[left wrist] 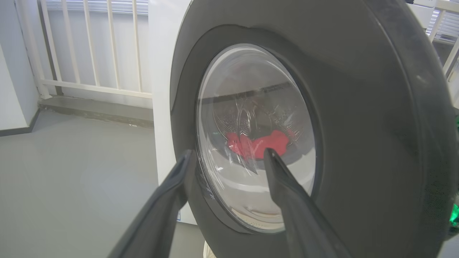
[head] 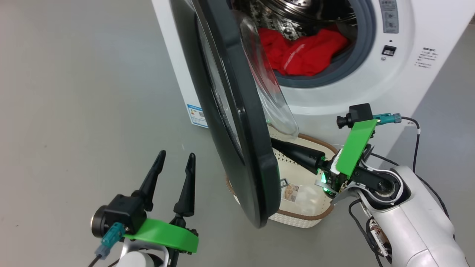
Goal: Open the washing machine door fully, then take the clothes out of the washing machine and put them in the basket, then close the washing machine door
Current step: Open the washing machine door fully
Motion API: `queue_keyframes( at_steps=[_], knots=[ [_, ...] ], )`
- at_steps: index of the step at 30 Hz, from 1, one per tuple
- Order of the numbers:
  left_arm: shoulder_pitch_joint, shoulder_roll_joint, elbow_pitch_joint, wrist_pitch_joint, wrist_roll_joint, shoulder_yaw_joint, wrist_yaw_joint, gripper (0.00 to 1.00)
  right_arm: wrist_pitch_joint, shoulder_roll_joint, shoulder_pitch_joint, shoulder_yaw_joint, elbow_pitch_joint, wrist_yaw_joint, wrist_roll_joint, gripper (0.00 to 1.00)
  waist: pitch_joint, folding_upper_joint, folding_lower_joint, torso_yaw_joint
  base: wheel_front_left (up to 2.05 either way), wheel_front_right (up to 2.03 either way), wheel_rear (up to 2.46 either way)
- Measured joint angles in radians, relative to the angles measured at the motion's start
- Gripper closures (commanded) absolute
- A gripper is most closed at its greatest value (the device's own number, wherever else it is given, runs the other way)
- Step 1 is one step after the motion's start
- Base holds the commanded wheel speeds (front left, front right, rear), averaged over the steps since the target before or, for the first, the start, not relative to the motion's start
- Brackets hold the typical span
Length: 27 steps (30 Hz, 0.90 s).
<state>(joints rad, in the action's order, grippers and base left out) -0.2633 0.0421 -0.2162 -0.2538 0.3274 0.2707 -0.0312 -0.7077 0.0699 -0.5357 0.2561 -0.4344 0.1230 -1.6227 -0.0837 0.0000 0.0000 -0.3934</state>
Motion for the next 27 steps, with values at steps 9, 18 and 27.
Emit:
queue_keyframes(
  at_steps=[9,18,27],
  knots=[
    [0.004,0.001,0.001,0.0,0.007,0.006,-0.004,0.0,0.01,0.002,0.001,0.053,0.0,0.0,-0.015,1.0,0.01,0.0001,0.0,-0.047,0.0,0.0,0.0],
    [0.016,0.007,0.002,0.0,0.01,0.011,-0.004,0.0,0.03,0.003,0.001,0.092,0.0,0.0,-0.041,1.0,0.019,0.0,0.0,-0.082,0.0,0.0,0.0],
    [0.018,0.008,0.002,0.0,0.018,0.017,-0.006,0.0,0.049,0.003,0.001,0.129,-0.002,0.0,-0.062,1.0,0.027,0.0,0.0,-0.108,0.0,0.0,0.0]
  ],
)
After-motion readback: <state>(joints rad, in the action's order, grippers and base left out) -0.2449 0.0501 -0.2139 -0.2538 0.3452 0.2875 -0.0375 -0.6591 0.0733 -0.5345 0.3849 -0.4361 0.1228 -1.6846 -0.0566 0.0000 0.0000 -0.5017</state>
